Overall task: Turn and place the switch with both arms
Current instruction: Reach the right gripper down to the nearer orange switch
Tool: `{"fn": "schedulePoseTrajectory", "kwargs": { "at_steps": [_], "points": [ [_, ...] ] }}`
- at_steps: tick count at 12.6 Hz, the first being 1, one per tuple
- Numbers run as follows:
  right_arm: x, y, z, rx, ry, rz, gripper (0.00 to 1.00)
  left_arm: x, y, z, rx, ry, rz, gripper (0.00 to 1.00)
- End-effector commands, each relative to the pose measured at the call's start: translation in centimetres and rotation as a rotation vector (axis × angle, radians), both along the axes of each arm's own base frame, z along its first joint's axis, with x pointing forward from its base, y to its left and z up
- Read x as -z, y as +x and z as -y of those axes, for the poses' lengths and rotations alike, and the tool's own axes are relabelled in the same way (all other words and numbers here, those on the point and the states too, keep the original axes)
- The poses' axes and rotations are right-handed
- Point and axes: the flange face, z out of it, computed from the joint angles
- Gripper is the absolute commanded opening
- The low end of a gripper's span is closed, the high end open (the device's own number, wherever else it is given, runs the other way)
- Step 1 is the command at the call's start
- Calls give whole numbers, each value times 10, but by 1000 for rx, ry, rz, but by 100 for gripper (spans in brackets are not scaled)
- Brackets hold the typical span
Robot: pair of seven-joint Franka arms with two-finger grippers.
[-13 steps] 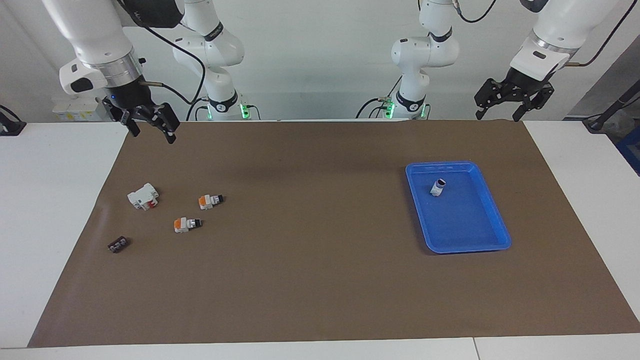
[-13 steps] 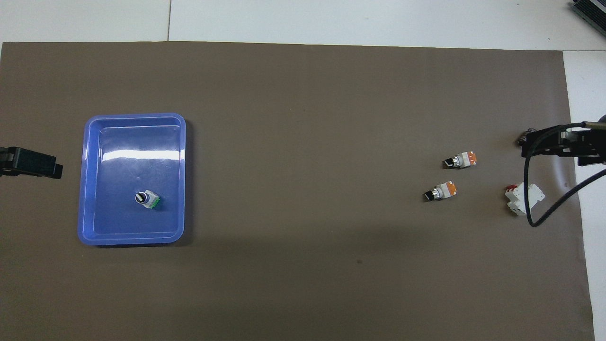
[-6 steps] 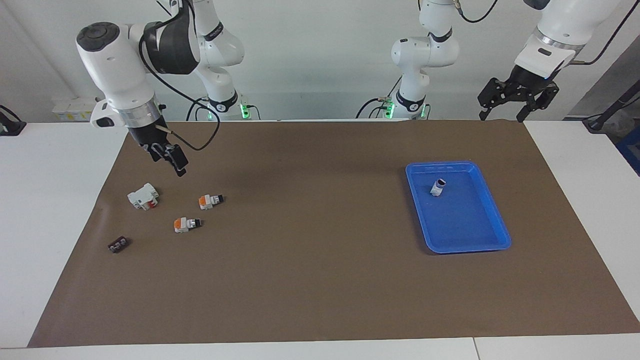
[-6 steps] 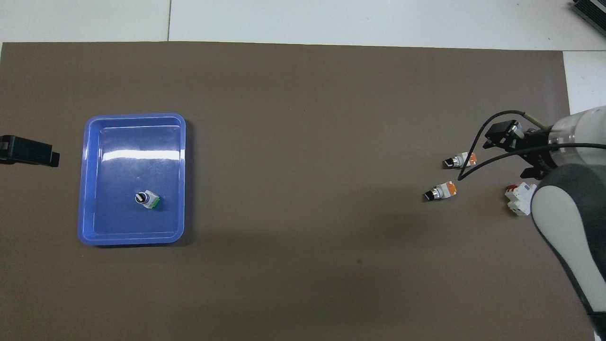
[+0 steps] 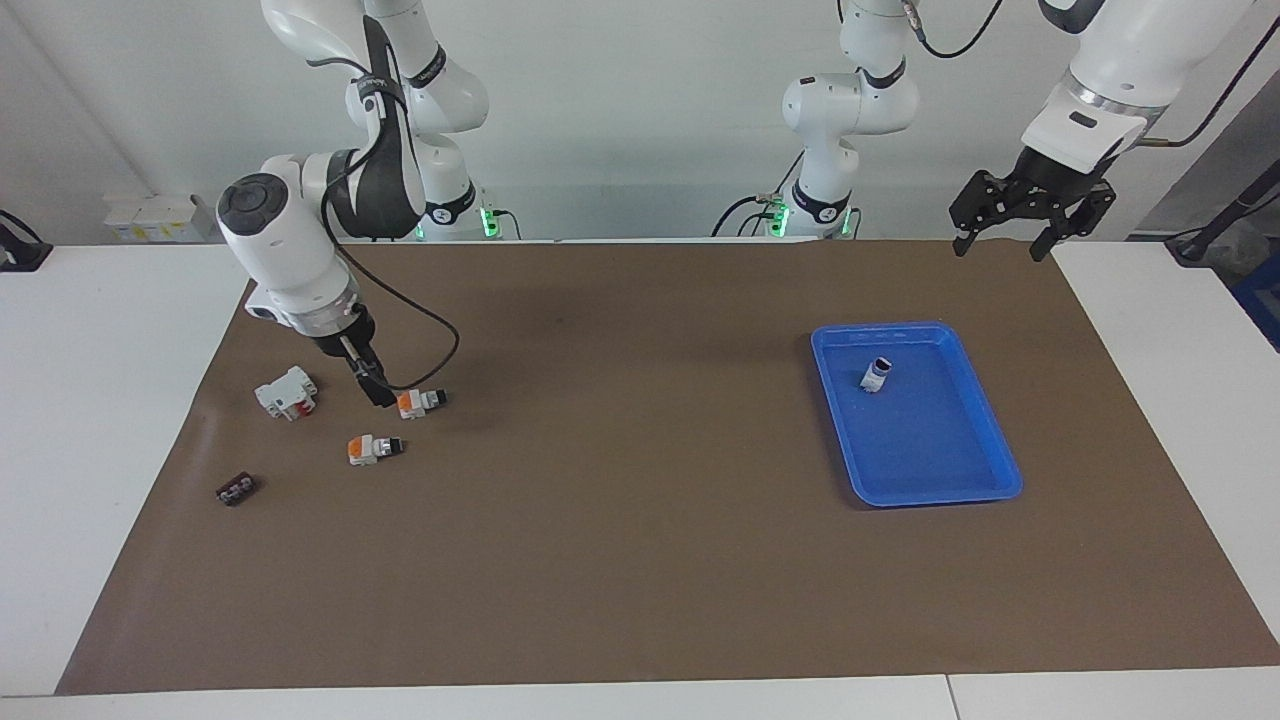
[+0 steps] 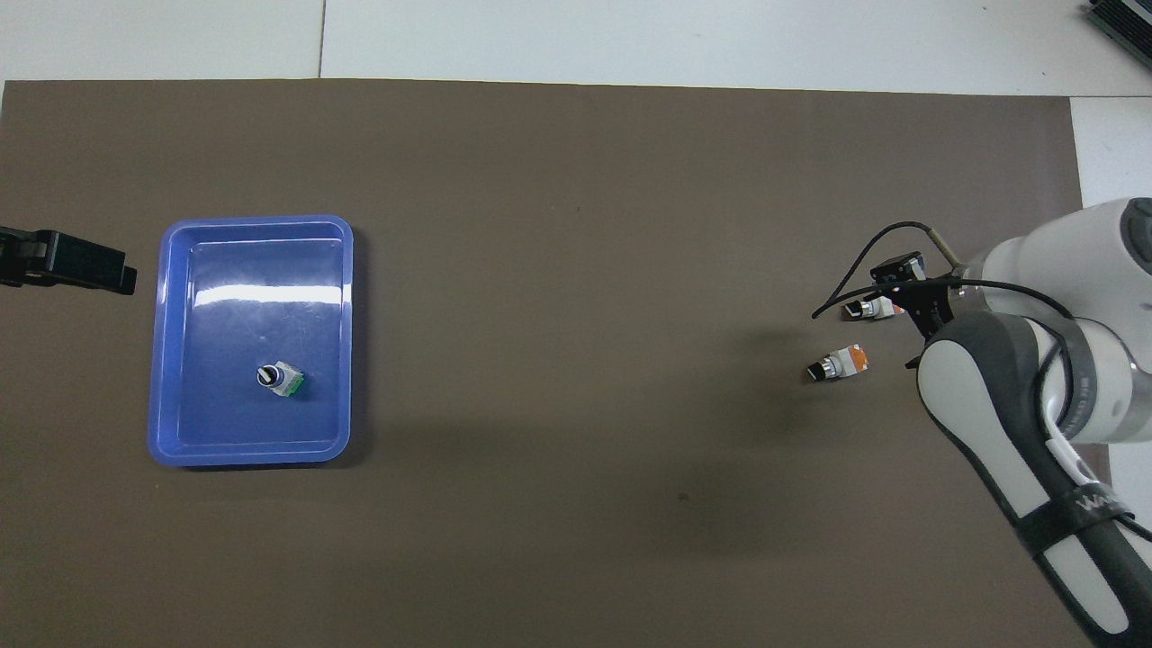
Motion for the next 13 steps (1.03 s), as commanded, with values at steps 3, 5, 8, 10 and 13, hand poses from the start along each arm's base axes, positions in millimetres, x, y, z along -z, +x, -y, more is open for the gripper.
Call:
{"fn": "schedulePoseTrajectory", "kwargs": {
  "at_steps": [3, 5, 8, 10, 13],
  "points": [
    [46, -19, 18, 135, 84, 15, 100, 11, -14, -3, 0, -6, -12, 100],
    [66, -15, 20, 145, 77, 25, 100, 11, -12, 0, 4, -8, 3, 100],
    [78, -12, 17, 168, 94, 32, 100, 11, -12, 0, -1, -8, 5, 100],
    [91, -17, 16, 155, 94, 8, 100, 11, -12, 1, 5, -8, 5, 100],
    [100, -15, 15, 174, 110, 15, 98, 10, -13, 2, 11, -8, 5, 100]
  ]
}}
